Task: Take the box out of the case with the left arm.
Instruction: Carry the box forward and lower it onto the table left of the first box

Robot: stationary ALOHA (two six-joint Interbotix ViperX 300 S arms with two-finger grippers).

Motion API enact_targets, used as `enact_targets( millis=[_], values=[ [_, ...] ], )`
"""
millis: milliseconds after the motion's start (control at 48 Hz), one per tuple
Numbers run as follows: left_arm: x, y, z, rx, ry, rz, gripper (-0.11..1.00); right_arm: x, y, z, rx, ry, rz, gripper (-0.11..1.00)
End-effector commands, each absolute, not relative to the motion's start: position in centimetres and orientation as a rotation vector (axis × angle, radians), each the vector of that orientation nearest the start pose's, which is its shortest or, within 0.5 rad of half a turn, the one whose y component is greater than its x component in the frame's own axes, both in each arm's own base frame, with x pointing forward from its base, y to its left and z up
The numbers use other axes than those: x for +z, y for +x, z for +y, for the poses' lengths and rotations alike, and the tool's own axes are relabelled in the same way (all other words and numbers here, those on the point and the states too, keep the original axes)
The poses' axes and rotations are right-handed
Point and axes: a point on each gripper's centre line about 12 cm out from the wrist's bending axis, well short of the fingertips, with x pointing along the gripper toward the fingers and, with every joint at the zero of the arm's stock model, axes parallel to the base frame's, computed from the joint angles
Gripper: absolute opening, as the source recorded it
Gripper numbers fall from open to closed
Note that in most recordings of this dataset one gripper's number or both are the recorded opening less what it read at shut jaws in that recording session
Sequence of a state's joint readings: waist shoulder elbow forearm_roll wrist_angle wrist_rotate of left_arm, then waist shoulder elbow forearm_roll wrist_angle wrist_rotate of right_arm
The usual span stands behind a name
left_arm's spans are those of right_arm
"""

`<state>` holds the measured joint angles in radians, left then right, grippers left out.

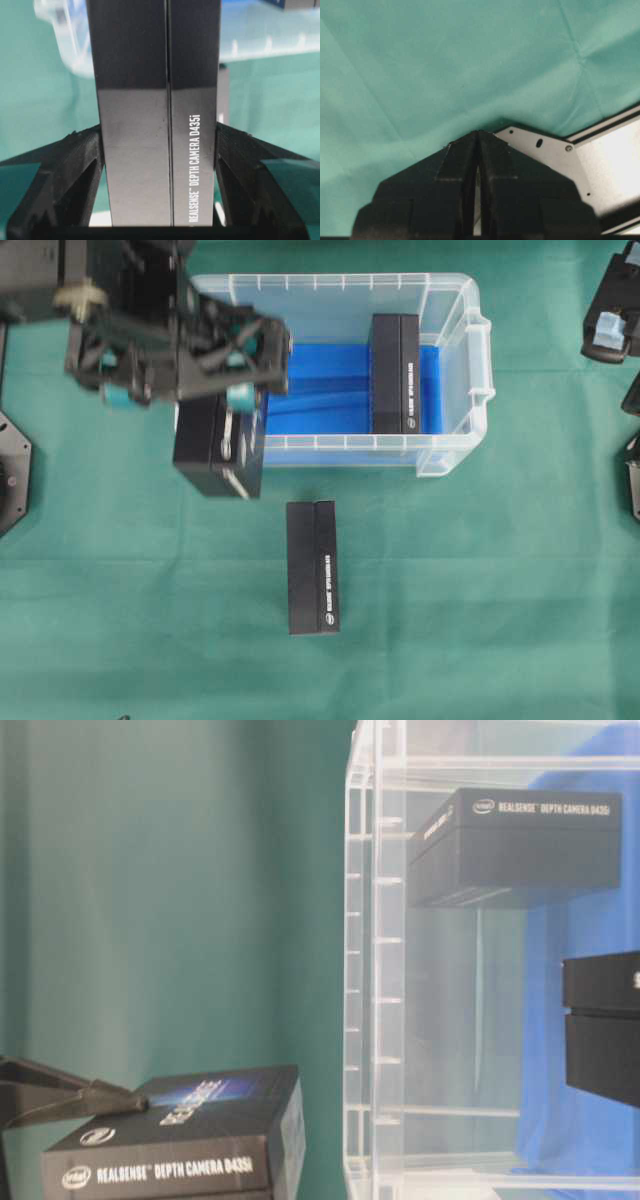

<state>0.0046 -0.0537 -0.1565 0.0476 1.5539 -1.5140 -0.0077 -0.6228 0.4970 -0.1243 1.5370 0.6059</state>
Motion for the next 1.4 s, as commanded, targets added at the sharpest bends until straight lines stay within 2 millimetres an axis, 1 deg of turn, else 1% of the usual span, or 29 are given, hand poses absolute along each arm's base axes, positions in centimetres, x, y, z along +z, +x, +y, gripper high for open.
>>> enact_targets(
  millis=[0,209,417,605,709,1001,1189,1210,1376],
  values=[
    [39.3,35.5,-1.1,0.991,-1.246,0.994,0.61,33.0,19.0,-1.6,-0.525,0.415,1.313,0.0],
    [38.8,34.9,-4.6,1.01,-1.271,0.999,0.61,33.0,19.0,-1.6,-0.521,0.41,1.312,0.0],
    [38.4,34.3,-9.0,1.013,-1.306,1.018,0.61,33.0,19.0,-1.6,-0.521,0.41,1.312,0.0],
    [38.4,33.9,-11.5,1.012,-1.327,1.027,0.61,33.1,19.0,-1.6,-0.52,0.411,1.311,0.0],
    [38.3,34.0,-11.8,1.013,-1.327,1.03,0.61,33.1,19.0,-1.6,-0.52,0.411,1.311,0.0],
    [36.5,34.3,-11.6,1.061,-1.286,1.029,0.61,33.0,19.0,-1.6,-0.522,0.412,1.312,0.0],
    [33.9,34.3,-11.5,1.106,-1.239,1.046,0.61,33.0,19.0,-1.6,-0.522,0.412,1.312,0.0],
    [33.3,34.2,-11.4,1.118,-1.23,1.046,0.61,33.0,19.0,-1.6,-0.522,0.412,1.312,0.0],
    [30.4,34.1,-11.2,1.133,-1.202,1.046,0.61,33.0,19.1,-1.6,-0.522,0.411,1.314,0.0]
  ],
)
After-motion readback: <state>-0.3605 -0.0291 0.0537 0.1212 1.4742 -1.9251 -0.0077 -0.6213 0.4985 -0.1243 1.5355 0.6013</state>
